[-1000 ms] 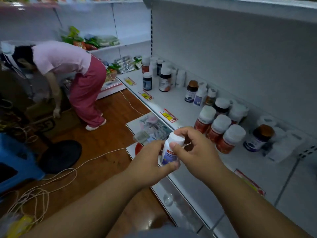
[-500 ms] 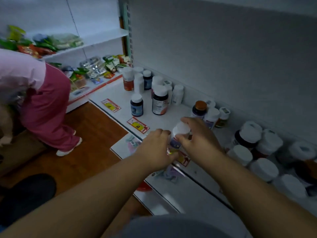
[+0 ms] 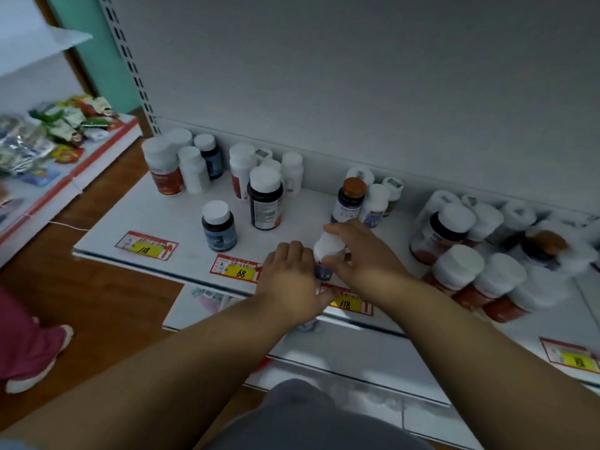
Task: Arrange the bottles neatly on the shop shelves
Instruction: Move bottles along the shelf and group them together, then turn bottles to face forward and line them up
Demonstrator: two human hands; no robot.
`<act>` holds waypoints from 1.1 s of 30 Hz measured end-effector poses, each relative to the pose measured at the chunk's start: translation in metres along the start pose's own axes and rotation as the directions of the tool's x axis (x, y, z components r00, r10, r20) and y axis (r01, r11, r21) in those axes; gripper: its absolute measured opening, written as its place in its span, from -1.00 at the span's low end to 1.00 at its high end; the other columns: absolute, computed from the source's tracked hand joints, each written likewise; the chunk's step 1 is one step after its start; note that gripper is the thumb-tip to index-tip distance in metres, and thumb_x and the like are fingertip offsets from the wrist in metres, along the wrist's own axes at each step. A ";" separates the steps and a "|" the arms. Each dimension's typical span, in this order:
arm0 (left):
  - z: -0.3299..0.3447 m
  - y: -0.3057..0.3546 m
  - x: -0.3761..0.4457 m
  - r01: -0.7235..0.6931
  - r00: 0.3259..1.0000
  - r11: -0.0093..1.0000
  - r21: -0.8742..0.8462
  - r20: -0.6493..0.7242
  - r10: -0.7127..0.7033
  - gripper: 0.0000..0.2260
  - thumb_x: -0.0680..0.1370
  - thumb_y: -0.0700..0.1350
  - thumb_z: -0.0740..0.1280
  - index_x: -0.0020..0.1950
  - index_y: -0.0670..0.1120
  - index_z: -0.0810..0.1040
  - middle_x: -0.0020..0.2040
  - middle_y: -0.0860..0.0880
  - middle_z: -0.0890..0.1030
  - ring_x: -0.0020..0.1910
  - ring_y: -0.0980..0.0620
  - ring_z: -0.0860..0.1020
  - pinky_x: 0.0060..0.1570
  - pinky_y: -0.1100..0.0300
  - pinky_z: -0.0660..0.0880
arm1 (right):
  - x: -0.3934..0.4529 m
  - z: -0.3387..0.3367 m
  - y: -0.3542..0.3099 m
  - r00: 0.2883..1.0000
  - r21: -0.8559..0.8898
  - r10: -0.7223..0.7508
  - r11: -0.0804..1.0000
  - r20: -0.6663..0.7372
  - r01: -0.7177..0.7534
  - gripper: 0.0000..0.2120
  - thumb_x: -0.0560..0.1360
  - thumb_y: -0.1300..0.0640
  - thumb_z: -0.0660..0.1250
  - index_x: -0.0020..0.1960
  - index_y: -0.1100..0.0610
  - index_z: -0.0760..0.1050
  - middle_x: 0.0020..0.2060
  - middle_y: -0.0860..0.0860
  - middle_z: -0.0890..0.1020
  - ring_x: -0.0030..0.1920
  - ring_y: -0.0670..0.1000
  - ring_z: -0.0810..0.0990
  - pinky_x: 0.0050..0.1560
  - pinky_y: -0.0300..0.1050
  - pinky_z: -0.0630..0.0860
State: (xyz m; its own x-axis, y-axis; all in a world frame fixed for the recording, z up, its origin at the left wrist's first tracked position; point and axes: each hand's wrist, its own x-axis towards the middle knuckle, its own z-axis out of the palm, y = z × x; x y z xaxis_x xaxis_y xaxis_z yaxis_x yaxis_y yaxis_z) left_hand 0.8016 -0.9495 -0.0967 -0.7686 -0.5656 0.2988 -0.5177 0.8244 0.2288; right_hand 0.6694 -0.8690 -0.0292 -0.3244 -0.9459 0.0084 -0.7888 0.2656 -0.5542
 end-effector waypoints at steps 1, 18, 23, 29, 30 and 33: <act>-0.001 0.000 0.000 -0.004 1.000 1.000 0.003 0.005 0.004 -0.49 0.30 0.28 0.35 -0.16 -0.19 0.54 -0.21 -0.14 0.49 -0.19 -0.17 0.47 -0.23 0.05 0.40 | -0.001 0.001 -0.001 1.000 -0.006 0.004 1.000 -0.007 -0.004 -0.48 0.53 0.04 0.34 0.44 0.02 0.29 0.31 -0.01 0.37 0.28 -0.03 0.36 0.12 -0.30 0.25; -0.053 0.052 -0.041 0.173 0.983 0.982 -0.075 -0.053 -0.177 -0.54 0.44 0.23 0.22 0.14 -0.08 0.51 0.03 -0.06 0.50 0.04 -0.08 0.45 0.07 0.05 0.40 | -0.071 -0.021 -0.004 0.974 0.014 -0.060 0.998 -0.218 0.064 -0.38 0.52 -0.05 0.31 0.50 0.00 0.15 0.38 0.05 0.30 0.34 0.05 0.41 0.28 -0.06 0.40; -0.049 0.150 -0.055 0.015 0.994 0.978 -0.206 -0.102 -0.036 -0.59 0.43 0.16 0.26 0.15 -0.07 0.50 0.04 -0.02 0.52 0.05 -0.05 0.48 0.04 0.07 0.41 | -0.153 -0.074 0.032 0.941 0.008 -0.067 0.997 -0.332 0.074 -0.50 0.52 -0.02 0.32 0.41 0.01 0.30 0.30 -0.03 0.37 0.26 -0.08 0.41 0.16 -0.23 0.38; -0.024 0.315 -0.058 -0.129 0.989 0.938 -0.323 -0.109 0.099 -0.59 0.46 0.18 0.22 0.15 -0.06 0.49 0.05 -0.01 0.51 0.05 -0.04 0.47 0.04 0.06 0.42 | -0.294 -0.161 0.113 0.890 0.014 0.045 0.999 -0.454 -0.043 -0.56 0.52 0.00 0.32 0.37 -0.03 0.34 0.23 -0.11 0.39 0.17 -0.14 0.43 0.14 -0.22 0.42; -0.020 0.342 -0.057 -0.168 0.984 0.927 -0.335 -0.111 0.138 -0.60 0.46 0.17 0.24 0.16 -0.06 0.49 0.05 0.00 0.51 0.05 -0.04 0.47 0.04 0.08 0.41 | -0.315 -0.175 0.128 0.876 0.012 0.068 0.997 -0.477 -0.071 -0.56 0.52 0.01 0.33 0.37 -0.02 0.35 0.22 -0.10 0.40 0.18 -0.13 0.44 0.16 -0.20 0.42; -0.009 0.414 -0.050 -0.252 0.968 0.893 -0.372 -0.092 0.234 -0.62 0.46 0.13 0.31 0.18 -0.06 0.50 0.06 0.01 0.53 0.06 0.00 0.46 0.04 0.20 0.32 | -0.363 -0.207 0.169 0.835 0.046 0.167 0.985 -0.524 -0.168 -0.58 0.52 0.01 0.33 0.35 -0.02 0.37 0.20 -0.13 0.41 0.16 -0.16 0.45 0.18 -0.17 0.45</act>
State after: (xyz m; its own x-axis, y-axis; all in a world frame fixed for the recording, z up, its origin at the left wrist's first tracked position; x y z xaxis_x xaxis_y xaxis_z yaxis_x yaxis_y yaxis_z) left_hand 0.6291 -0.5805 -0.0087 -0.8305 -0.3562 0.4282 -0.1293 0.8711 0.4739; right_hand 0.5460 -0.4425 0.0465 -0.6764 -0.6481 0.3500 -0.6979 0.4121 -0.5857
